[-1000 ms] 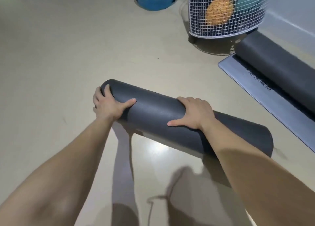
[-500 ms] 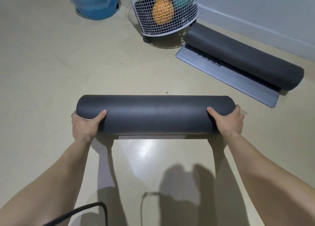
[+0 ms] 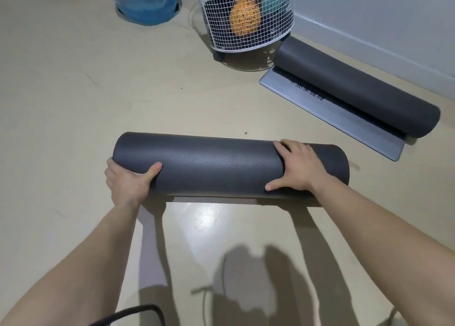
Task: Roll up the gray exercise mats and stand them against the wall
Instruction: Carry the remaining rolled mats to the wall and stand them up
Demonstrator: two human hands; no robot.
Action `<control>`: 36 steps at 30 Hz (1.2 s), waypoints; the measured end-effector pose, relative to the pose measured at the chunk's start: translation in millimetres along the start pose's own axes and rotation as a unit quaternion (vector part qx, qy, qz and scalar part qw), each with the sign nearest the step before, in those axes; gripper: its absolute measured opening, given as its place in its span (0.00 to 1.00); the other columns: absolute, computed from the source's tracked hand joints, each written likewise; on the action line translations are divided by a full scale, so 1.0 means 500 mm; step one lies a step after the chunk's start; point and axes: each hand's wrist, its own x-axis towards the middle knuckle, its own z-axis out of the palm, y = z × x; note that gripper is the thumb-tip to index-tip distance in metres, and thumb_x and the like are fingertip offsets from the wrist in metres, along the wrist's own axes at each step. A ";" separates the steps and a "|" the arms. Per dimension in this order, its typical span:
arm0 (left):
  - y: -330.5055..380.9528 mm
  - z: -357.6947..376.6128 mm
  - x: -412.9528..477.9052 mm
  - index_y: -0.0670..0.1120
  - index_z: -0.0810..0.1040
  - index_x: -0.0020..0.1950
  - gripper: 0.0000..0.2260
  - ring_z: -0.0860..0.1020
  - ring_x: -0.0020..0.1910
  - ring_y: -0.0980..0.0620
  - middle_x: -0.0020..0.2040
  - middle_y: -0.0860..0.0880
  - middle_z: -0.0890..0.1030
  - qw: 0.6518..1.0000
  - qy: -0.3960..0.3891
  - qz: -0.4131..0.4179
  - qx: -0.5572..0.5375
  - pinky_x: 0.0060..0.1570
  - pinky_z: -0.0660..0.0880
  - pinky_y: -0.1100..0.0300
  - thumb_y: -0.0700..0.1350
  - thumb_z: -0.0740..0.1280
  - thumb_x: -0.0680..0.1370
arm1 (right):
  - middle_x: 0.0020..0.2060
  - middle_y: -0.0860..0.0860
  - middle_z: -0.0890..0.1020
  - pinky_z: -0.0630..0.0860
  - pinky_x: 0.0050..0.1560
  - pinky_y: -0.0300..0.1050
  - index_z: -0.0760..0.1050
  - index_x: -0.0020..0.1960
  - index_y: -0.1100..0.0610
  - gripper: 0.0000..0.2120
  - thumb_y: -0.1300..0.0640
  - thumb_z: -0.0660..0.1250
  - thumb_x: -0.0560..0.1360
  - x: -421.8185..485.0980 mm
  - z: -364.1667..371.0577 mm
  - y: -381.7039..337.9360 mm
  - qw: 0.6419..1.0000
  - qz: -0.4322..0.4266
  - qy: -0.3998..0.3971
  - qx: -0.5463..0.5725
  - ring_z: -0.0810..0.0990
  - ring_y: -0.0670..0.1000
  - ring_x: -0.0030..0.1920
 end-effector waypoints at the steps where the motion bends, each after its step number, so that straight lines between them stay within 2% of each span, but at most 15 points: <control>1: 0.001 0.004 -0.005 0.45 0.55 0.80 0.53 0.62 0.76 0.37 0.76 0.42 0.63 1.000 0.000 -0.010 0.003 0.67 0.69 0.36 0.64 0.80 0.66 | 0.80 0.53 0.61 0.57 0.78 0.59 0.51 0.83 0.49 0.65 0.19 0.71 0.57 0.031 -0.017 -0.022 0.998 -0.042 -0.039 -0.013 0.61 0.58 0.78; 4: 0.008 0.031 -0.027 0.47 0.43 0.84 0.60 0.62 0.75 0.34 0.80 0.42 0.56 0.991 0.016 -0.127 -0.042 0.70 0.67 0.38 0.69 0.77 0.66 | 0.77 0.51 0.65 0.68 0.72 0.59 0.47 0.83 0.44 0.70 0.23 0.77 0.52 0.119 -0.056 -0.084 0.986 -0.085 -0.143 -0.001 0.68 0.59 0.74; 6: 0.011 0.063 -0.072 0.47 0.43 0.83 0.59 0.68 0.71 0.33 0.78 0.40 0.58 0.966 0.006 -0.230 -0.117 0.68 0.68 0.41 0.73 0.73 0.67 | 0.75 0.50 0.69 0.70 0.70 0.58 0.47 0.82 0.41 0.71 0.25 0.80 0.48 0.161 -0.064 -0.104 0.978 -0.091 -0.185 0.014 0.71 0.60 0.72; 12: 0.046 0.215 -0.234 0.44 0.48 0.84 0.54 0.65 0.76 0.37 0.79 0.41 0.62 0.922 -0.106 -0.309 -0.209 0.75 0.62 0.42 0.75 0.67 0.71 | 0.61 0.41 0.79 0.74 0.66 0.52 0.68 0.72 0.38 0.54 0.29 0.82 0.50 0.219 -0.072 -0.082 0.974 -0.097 -0.195 0.064 0.78 0.53 0.61; 14: 0.059 0.248 -0.255 0.44 0.56 0.82 0.55 0.74 0.68 0.40 0.72 0.44 0.73 0.888 -0.121 -0.333 -0.295 0.70 0.69 0.45 0.77 0.69 0.67 | 0.58 0.42 0.82 0.77 0.63 0.51 0.72 0.68 0.41 0.46 0.33 0.84 0.54 0.225 -0.072 -0.075 0.961 -0.102 -0.227 0.124 0.82 0.51 0.57; 16: 0.070 0.267 -0.279 0.47 0.72 0.73 0.53 0.79 0.52 0.49 0.55 0.50 0.81 0.845 -0.175 -0.323 -0.388 0.58 0.74 0.54 0.81 0.69 0.59 | 0.56 0.48 0.86 0.81 0.56 0.47 0.78 0.62 0.47 0.30 0.44 0.84 0.64 0.216 -0.060 -0.061 0.929 -0.105 -0.283 0.215 0.86 0.51 0.53; 18: 0.076 0.278 -0.300 0.53 0.77 0.70 0.52 0.81 0.56 0.55 0.56 0.57 0.84 0.814 -0.215 -0.314 -0.439 0.62 0.75 0.55 0.83 0.70 0.54 | 0.55 0.50 0.87 0.82 0.55 0.47 0.80 0.61 0.49 0.21 0.49 0.80 0.71 0.189 -0.036 -0.044 0.891 -0.085 -0.339 0.289 0.87 0.52 0.52; 19: 0.077 0.283 -0.305 0.54 0.76 0.71 0.53 0.82 0.60 0.54 0.60 0.58 0.84 0.808 -0.216 -0.313 -0.450 0.65 0.75 0.53 0.82 0.72 0.54 | 0.55 0.51 0.87 0.82 0.57 0.49 0.80 0.63 0.50 0.22 0.49 0.80 0.71 0.175 -0.016 -0.032 0.876 -0.071 -0.354 0.320 0.87 0.53 0.54; 21: 0.075 0.283 -0.319 0.51 0.70 0.75 0.55 0.82 0.62 0.50 0.64 0.54 0.83 0.807 -0.203 -0.321 -0.453 0.65 0.77 0.50 0.78 0.76 0.55 | 0.59 0.49 0.85 0.78 0.64 0.53 0.74 0.72 0.50 0.37 0.45 0.83 0.67 0.145 0.031 -0.012 0.862 -0.045 -0.341 0.373 0.85 0.53 0.57; 23: 0.079 0.276 -0.341 0.50 0.66 0.74 0.49 0.83 0.60 0.48 0.64 0.51 0.82 0.817 -0.199 -0.308 -0.445 0.63 0.79 0.48 0.71 0.79 0.61 | 0.64 0.45 0.79 0.75 0.66 0.50 0.63 0.78 0.45 0.52 0.41 0.85 0.61 0.108 0.059 -0.013 0.882 -0.032 -0.249 0.399 0.82 0.50 0.60; 24: 0.084 0.274 -0.351 0.50 0.65 0.73 0.45 0.84 0.58 0.48 0.63 0.51 0.82 0.824 -0.196 -0.298 -0.440 0.61 0.81 0.49 0.68 0.80 0.64 | 0.64 0.43 0.77 0.75 0.66 0.50 0.62 0.77 0.42 0.54 0.39 0.86 0.58 0.091 0.065 -0.020 0.891 -0.044 -0.217 0.397 0.81 0.49 0.61; 26: 0.098 0.267 -0.371 0.49 0.67 0.73 0.42 0.86 0.55 0.50 0.61 0.52 0.84 0.842 -0.185 -0.282 -0.421 0.55 0.83 0.51 0.64 0.81 0.66 | 0.62 0.42 0.79 0.78 0.63 0.51 0.65 0.72 0.39 0.53 0.34 0.85 0.53 0.056 0.065 -0.039 0.897 -0.071 -0.208 0.385 0.82 0.47 0.59; 29: 0.129 0.227 -0.408 0.51 0.71 0.72 0.35 0.86 0.52 0.56 0.58 0.55 0.85 0.875 -0.168 -0.247 -0.380 0.49 0.82 0.59 0.59 0.80 0.69 | 0.59 0.40 0.79 0.79 0.60 0.49 0.66 0.69 0.41 0.50 0.35 0.84 0.53 -0.006 0.037 -0.047 0.883 -0.039 -0.211 0.417 0.81 0.44 0.57; 33: 0.208 0.130 -0.478 0.54 0.72 0.68 0.36 0.85 0.54 0.57 0.58 0.58 0.85 0.914 -0.186 -0.196 -0.302 0.58 0.80 0.53 0.61 0.80 0.65 | 0.56 0.35 0.81 0.79 0.57 0.46 0.68 0.67 0.38 0.45 0.43 0.86 0.55 -0.126 -0.041 -0.023 0.836 0.009 -0.181 0.518 0.82 0.39 0.54; 36: 0.315 0.053 -0.542 0.56 0.71 0.65 0.33 0.84 0.54 0.59 0.57 0.60 0.84 0.927 -0.224 -0.160 -0.256 0.57 0.80 0.54 0.60 0.81 0.66 | 0.57 0.33 0.81 0.79 0.58 0.45 0.69 0.66 0.34 0.45 0.42 0.86 0.54 -0.231 -0.133 0.015 0.811 0.054 -0.133 0.568 0.81 0.38 0.56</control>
